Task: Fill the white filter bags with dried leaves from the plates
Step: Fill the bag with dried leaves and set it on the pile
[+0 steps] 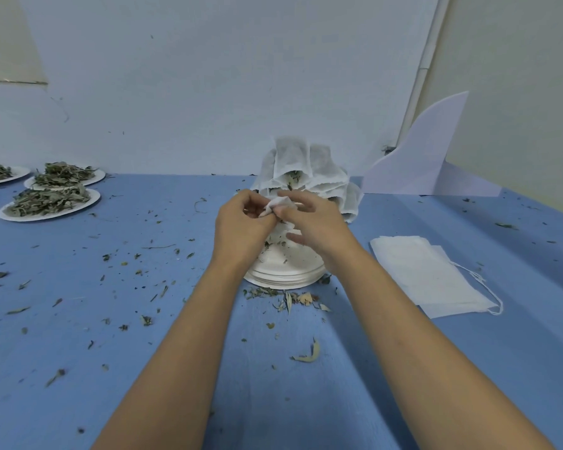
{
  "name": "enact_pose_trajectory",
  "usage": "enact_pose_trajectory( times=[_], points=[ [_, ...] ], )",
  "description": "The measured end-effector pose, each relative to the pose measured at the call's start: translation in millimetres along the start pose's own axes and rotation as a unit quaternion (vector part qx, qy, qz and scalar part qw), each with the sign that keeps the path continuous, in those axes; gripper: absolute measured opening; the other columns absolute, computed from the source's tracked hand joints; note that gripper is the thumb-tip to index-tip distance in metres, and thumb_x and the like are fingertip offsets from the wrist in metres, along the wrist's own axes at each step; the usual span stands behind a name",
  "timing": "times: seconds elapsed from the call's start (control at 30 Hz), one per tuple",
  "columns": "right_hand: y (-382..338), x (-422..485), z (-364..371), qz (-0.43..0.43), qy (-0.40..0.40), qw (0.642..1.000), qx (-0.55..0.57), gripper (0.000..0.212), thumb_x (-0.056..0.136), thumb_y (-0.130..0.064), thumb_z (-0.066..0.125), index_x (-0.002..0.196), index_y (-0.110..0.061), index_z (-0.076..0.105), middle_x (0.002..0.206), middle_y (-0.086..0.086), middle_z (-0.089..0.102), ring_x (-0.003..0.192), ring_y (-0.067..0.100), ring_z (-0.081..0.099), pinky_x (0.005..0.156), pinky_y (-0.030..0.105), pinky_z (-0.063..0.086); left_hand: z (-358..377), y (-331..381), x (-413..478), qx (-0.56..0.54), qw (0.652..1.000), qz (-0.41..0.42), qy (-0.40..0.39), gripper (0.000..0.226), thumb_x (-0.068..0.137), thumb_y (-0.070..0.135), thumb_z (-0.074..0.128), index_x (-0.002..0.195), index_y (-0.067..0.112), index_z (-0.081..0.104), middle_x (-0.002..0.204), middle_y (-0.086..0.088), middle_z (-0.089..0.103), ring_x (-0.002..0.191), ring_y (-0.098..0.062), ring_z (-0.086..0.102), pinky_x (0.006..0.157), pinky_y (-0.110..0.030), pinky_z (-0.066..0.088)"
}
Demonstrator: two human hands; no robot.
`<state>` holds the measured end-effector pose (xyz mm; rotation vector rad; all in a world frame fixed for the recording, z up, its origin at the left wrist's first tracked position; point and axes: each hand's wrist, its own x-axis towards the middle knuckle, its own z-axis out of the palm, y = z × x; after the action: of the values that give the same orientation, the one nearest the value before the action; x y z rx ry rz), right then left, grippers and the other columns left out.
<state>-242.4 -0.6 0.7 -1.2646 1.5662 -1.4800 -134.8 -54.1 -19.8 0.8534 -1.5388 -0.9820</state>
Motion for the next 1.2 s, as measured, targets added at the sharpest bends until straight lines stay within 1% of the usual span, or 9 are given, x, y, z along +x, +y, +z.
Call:
enact_pose_trajectory(
  times=[0.2,0.37,0.53,0.63,0.73,0.83,0.9,1.0,1.2],
  points=[
    [6,4,-2,-0.053,0.126,0.990,-0.037,0.018,0.080,-0.004,0.069,0.075,-0.021,0.070,0.075,-0.001,0.067,0.080,0.021,0.066,0.072,0.026,0.056,-4,13,-2,-0.084,0.993,-0.020,-0.076,0.026,0.081,-0.001,0.064,0.069,0.022,0.069,0.067,0.005,0.067,0.067,-0.006,0.061,0.067,-0.022,0.053],
    [10,6,-5,-0.109,0.216,0.956,-0.167,0.031,0.075,0.003,0.065,0.062,-0.021,0.050,0.064,-0.011,0.051,0.062,0.004,0.044,0.046,0.013,0.032,4,23,-7,-0.090,0.980,-0.019,-0.176,0.022,0.078,-0.008,0.063,0.070,0.012,0.068,0.066,0.002,0.067,0.067,-0.007,0.063,0.068,-0.024,0.054],
    [4,7,-4,-0.045,0.092,0.994,0.040,0.018,0.079,-0.010,0.073,0.090,-0.019,0.063,0.089,0.005,0.067,0.085,0.018,0.067,0.077,0.026,0.057,-1,20,1,-0.033,0.999,0.002,-0.017,0.018,0.083,0.004,0.061,0.076,0.020,0.067,0.071,0.008,0.066,0.073,-0.011,0.063,0.069,-0.028,0.055],
    [5,9,-1,-0.020,0.058,0.985,0.164,0.020,0.087,-0.010,0.063,0.105,-0.021,0.061,0.101,0.006,0.067,0.088,0.016,0.069,0.077,0.026,0.058,-8,14,6,-0.076,0.993,-0.010,0.089,0.016,0.087,0.005,0.060,0.080,0.019,0.064,0.077,0.009,0.064,0.074,-0.011,0.064,0.069,-0.026,0.058],
    [18,12,2,-0.075,0.074,0.984,-0.143,0.027,0.092,-0.016,0.055,0.117,-0.017,0.064,0.115,0.004,0.065,0.098,0.015,0.063,0.087,0.029,0.051,-14,8,12,-0.085,0.983,-0.029,0.162,0.011,0.089,0.012,0.060,0.085,0.022,0.063,0.086,0.008,0.063,0.081,-0.015,0.066,0.077,-0.036,0.058],
    [33,14,13,-0.154,-0.049,0.874,-0.458,0.034,0.096,-0.017,0.046,0.128,-0.017,0.059,0.140,0.005,0.051,0.125,0.025,0.045,0.102,0.034,0.038,-16,5,14,-0.074,0.979,-0.030,0.190,0.008,0.089,0.019,0.062,0.085,0.025,0.064,0.085,0.010,0.064,0.090,-0.023,0.067,0.079,-0.040,0.057],
    [39,12,20,-0.165,-0.112,0.830,-0.522,0.034,0.097,-0.012,0.041,0.122,-0.015,0.063,0.143,0.006,0.048,0.125,0.029,0.042,0.098,0.039,0.041,-16,2,14,-0.056,0.980,-0.023,0.190,0.007,0.089,0.020,0.062,0.085,0.026,0.065,0.083,0.013,0.063,0.088,-0.016,0.065,0.078,-0.031,0.055],
    [40,12,20,-0.178,-0.102,0.794,-0.573,0.025,0.091,-0.004,0.046,0.092,-0.015,0.068,0.103,0.010,0.065,0.100,0.031,0.054,0.074,0.034,0.045,-16,-1,13,-0.035,0.983,-0.026,0.179,0.007,0.088,0.021,0.063,0.086,0.026,0.066,0.082,0.017,0.063,0.083,-0.005,0.060,0.072,-0.016,0.045],
    [33,11,19,-0.190,-0.067,0.810,-0.551,0.029,0.090,-0.005,0.050,0.110,-0.012,0.070,0.107,0.009,0.068,0.101,0.025,0.057,0.082,0.030,0.044,-14,-6,11,-0.014,0.991,-0.039,0.129,0.010,0.086,0.021,0.065,0.083,0.030,0.067,0.080,0.018,0.064,0.076,0.003,0.058,0.068,-0.016,0.044]
  ],
)
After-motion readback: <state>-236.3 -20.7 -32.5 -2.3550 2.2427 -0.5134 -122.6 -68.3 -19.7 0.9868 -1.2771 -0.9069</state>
